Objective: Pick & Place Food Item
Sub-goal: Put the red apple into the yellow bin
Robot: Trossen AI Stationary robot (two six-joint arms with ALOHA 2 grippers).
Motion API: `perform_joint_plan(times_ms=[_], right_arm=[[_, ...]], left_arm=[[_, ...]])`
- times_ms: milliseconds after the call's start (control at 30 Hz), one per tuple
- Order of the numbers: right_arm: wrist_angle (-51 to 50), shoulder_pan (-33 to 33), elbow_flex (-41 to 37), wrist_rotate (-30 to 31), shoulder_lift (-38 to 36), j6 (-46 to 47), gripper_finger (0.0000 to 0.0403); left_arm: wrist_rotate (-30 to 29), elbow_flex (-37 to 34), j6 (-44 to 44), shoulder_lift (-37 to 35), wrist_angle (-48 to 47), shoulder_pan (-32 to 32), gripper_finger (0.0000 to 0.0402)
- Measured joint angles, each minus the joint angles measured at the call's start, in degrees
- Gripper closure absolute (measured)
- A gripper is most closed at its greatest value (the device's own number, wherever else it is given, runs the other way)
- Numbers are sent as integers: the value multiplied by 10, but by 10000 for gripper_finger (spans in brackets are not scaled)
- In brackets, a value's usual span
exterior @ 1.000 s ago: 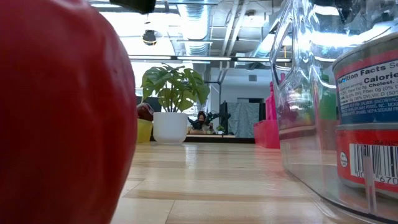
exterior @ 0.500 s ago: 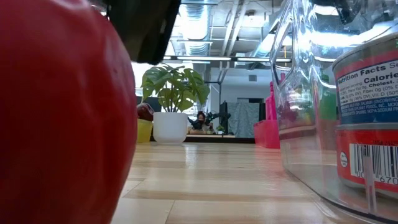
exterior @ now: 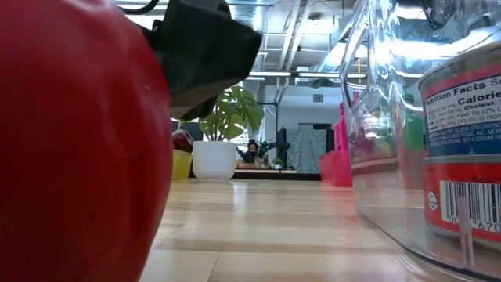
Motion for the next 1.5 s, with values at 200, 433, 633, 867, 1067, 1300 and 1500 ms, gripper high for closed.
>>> perform_joint_plan(times_ms=[200, 433, 633, 867, 1067, 1300, 1500], right_arm=[[0, 0, 0, -5, 0, 0, 403], [0, 0, 0, -7, 0, 0, 403], [0, 0, 0, -7, 0, 0, 403], [0, 0, 0, -9, 0, 0, 403], [0, 0, 0, -9, 0, 0, 403], [0, 0, 0, -9, 0, 0, 403], [0, 0, 0, -9, 0, 0, 403]], left_arm=[[-1, 0, 0, 0, -30, 0, 13], [-1, 0, -25, 0, -31, 0, 13], [-1, 0, -36, 25, -27, -2, 13], [-7, -1, -35, 34, 9, -2, 13], [-8, -1, -35, 34, 6, -2, 14], [-8, -1, -35, 34, 7, -2, 62], [-4, -1, -35, 34, 8, -2, 111]])
